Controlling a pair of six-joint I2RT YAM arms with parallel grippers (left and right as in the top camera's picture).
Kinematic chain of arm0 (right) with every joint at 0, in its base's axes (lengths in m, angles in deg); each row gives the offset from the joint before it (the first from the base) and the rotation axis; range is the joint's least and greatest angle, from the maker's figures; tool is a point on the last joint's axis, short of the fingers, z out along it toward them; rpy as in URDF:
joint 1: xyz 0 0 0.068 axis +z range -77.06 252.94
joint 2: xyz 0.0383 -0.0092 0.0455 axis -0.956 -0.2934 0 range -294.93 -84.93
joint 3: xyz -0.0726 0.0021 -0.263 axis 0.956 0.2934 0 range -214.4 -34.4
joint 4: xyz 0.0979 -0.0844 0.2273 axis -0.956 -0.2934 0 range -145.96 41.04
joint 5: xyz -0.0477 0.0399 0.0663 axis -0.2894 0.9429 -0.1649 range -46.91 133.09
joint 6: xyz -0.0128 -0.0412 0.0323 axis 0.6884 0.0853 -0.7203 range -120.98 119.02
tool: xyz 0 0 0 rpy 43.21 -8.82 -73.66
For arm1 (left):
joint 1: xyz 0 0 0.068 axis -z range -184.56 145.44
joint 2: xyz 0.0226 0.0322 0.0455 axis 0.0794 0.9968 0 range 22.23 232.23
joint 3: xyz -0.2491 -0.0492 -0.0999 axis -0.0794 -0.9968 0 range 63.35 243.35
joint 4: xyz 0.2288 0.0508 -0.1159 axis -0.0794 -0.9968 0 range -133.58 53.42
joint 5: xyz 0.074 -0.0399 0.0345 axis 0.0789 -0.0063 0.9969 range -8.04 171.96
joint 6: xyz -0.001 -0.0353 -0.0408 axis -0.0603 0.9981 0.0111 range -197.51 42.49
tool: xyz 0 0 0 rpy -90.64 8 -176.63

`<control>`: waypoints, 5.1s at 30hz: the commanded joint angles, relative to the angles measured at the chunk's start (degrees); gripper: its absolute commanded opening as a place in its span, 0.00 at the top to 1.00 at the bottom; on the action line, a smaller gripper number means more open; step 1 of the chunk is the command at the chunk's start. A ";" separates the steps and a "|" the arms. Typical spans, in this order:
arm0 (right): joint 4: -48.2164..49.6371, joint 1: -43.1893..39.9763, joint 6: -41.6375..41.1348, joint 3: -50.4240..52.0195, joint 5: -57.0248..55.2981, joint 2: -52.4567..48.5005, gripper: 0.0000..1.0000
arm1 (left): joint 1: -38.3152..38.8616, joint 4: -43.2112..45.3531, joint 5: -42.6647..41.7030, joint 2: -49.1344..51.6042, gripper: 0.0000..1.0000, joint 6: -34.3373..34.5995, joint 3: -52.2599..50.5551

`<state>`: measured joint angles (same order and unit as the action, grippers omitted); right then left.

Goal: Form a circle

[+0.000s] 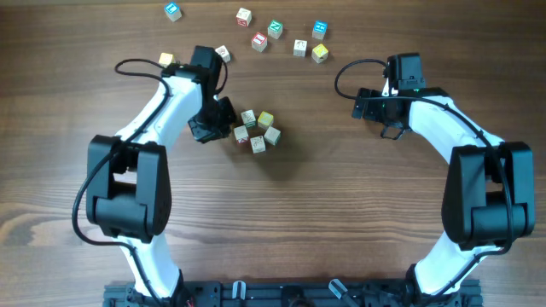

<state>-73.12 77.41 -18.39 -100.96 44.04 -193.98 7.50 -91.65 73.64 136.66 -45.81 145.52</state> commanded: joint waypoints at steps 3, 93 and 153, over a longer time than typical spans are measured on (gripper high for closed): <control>0.13 0.17 0.74 -1.03 -1.11 1.79 0.00 | 4.09 -0.13 3.72 -0.96 0.96 2.23 -0.59; 0.13 0.17 0.74 -1.03 -1.11 1.79 0.00 | 5.01 6.64 4.46 -0.96 0.96 5.25 -4.94; 0.13 0.17 0.76 -1.03 -1.11 1.79 0.00 | 11.04 3.87 -0.66 -10.23 0.96 -4.28 3.13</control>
<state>-73.12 77.41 -18.39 -100.96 44.04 -193.98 17.03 -87.76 73.69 126.48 -49.19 148.43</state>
